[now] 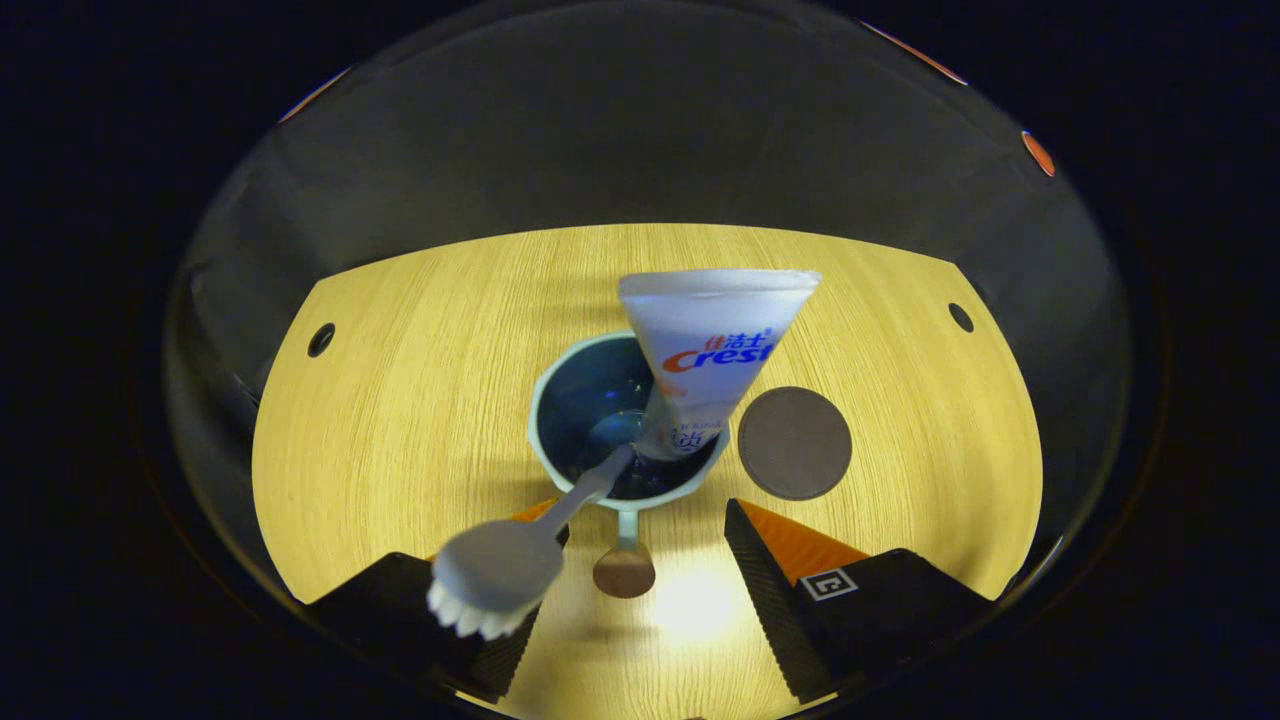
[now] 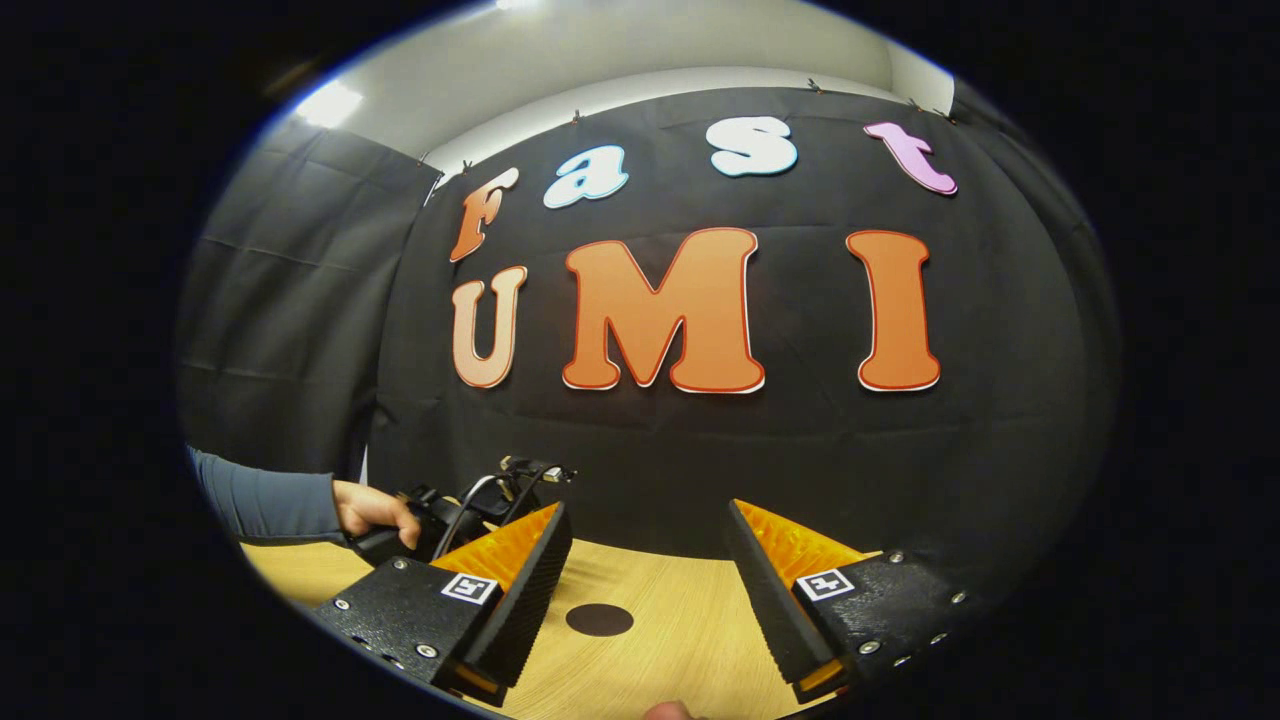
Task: Put the toothbrush and toothpaste on the desktop into the cup, then pick up the cup and place it on the coaster on the desktop.
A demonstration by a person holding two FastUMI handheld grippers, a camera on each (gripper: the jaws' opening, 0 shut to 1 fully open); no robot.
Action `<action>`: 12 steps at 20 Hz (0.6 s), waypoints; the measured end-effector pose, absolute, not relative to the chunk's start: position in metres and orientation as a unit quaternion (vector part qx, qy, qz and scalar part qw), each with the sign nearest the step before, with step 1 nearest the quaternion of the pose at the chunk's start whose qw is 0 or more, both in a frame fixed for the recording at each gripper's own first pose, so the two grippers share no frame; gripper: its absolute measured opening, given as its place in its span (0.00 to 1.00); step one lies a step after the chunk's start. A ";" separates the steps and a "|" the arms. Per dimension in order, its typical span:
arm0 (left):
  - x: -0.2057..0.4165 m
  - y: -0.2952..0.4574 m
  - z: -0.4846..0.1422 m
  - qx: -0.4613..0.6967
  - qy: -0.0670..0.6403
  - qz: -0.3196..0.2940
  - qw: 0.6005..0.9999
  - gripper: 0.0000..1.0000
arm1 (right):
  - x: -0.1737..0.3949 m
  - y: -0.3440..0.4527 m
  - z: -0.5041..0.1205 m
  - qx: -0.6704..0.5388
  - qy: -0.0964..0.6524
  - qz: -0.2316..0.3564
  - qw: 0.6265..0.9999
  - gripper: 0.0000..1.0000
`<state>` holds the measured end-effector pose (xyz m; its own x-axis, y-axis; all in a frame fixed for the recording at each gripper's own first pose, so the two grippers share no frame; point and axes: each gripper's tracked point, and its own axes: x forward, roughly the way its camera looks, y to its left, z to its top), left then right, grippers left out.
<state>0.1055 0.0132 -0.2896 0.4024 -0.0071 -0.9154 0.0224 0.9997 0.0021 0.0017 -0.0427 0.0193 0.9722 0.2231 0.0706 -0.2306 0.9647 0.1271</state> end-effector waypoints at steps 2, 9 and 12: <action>0.108 0.015 -0.297 0.007 0.546 0.001 0.838 0.89 | -0.001 -0.040 0.016 0.062 -0.025 0.117 0.991 0.93; 0.102 0.019 -0.302 -0.002 0.549 0.015 0.836 0.33 | -0.007 -0.033 0.014 0.056 -0.024 0.125 0.990 0.93; 0.102 0.020 -0.299 -0.006 0.550 0.016 0.835 0.33 | -0.009 -0.029 0.012 0.055 -0.021 0.128 0.990 0.94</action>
